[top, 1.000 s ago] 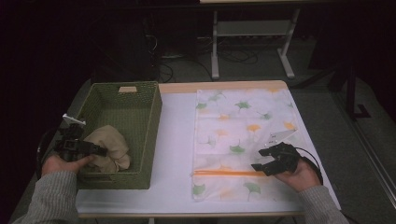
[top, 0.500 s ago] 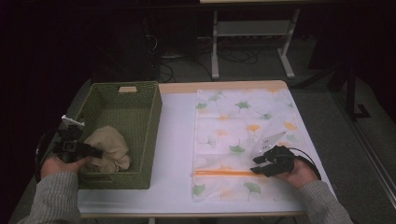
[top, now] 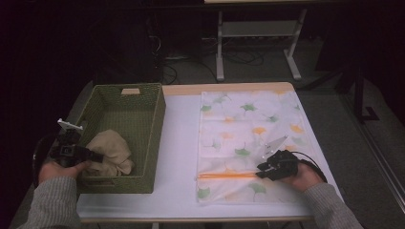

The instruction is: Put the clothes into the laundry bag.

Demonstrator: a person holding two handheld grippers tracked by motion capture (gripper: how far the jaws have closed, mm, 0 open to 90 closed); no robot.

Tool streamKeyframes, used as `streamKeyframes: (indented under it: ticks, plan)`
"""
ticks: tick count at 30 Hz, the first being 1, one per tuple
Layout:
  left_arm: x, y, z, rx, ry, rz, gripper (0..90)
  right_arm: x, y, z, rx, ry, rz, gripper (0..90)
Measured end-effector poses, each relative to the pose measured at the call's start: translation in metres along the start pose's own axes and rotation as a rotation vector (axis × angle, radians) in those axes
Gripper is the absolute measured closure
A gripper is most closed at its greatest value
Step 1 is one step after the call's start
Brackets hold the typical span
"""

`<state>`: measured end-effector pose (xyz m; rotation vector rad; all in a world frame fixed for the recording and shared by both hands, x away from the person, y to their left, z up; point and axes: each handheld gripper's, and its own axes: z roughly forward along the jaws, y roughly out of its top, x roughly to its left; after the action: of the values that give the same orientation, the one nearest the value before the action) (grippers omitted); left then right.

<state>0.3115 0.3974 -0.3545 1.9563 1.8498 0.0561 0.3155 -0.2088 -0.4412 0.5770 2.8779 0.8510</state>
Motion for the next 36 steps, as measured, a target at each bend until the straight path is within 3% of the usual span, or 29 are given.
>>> streamKeyframes:
  ticks: [5, 12, 19, 26, 31, 36]
  plan:
    - [0.003, 0.0, 0.0, 0.001, -0.016, 0.002, 67.1, -0.005, 0.003, 0.001, 0.003, 0.006, 0.046, 83.7]
    - [0.004, 0.0, 0.0, 0.001, -0.023, 0.005, 67.4, 0.0, 0.005, -0.005, 0.002, -0.002, 0.079, 84.8]
    - [0.004, 0.0, 0.0, 0.0, -0.026, 0.002, 67.5, 0.001, 0.014, -0.013, 0.008, -0.017, 0.056, 86.9]
    - [0.006, -0.003, 0.0, -0.012, -0.04, -0.001, 69.1, -0.008, 0.019, -0.015, 0.007, 0.012, 0.068, 87.4]
    - [0.008, -0.005, -0.004, -0.032, -0.095, -0.026, 70.2, -0.014, 0.02, -0.022, -0.044, 0.04, 0.099, 87.7]
    - [0.007, -0.007, -0.012, -0.09, -0.15, -0.038, 70.8, -0.018, 0.019, -0.024, -0.058, 0.054, 0.136, 87.7]
